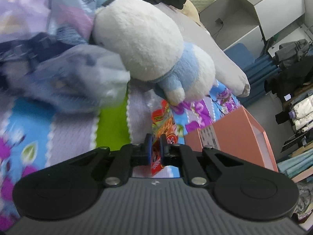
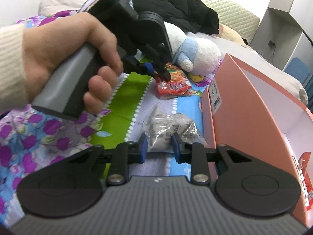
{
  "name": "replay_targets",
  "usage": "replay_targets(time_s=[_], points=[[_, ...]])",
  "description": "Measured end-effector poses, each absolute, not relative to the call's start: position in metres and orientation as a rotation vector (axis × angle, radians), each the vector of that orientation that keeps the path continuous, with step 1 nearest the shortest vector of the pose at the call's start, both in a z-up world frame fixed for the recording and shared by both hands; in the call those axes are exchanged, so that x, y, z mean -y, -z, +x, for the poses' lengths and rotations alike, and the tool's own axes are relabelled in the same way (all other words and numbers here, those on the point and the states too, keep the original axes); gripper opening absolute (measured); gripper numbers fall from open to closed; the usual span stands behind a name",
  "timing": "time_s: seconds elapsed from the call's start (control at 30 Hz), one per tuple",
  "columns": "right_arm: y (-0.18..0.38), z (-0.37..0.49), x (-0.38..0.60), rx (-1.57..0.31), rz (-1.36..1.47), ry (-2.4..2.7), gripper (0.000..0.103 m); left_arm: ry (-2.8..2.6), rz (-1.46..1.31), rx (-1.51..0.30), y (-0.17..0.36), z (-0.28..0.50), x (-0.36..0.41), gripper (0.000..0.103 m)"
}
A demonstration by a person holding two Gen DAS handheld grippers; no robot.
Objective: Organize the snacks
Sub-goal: 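Lift the red packet with the left gripper while right lifts the silver packet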
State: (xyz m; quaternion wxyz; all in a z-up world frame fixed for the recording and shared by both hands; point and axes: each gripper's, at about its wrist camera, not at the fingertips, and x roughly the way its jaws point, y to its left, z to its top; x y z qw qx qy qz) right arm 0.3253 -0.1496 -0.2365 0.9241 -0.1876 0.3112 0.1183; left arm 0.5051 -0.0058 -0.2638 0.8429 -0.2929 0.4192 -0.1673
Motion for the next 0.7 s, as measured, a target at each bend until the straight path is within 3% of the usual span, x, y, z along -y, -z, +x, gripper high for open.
replay_targets(time_s=[0.7], points=[[0.224, 0.22, 0.167, -0.69, -0.391, -0.414, 0.025, 0.238, -0.58, -0.903, 0.231, 0.284, -0.048, 0.007]])
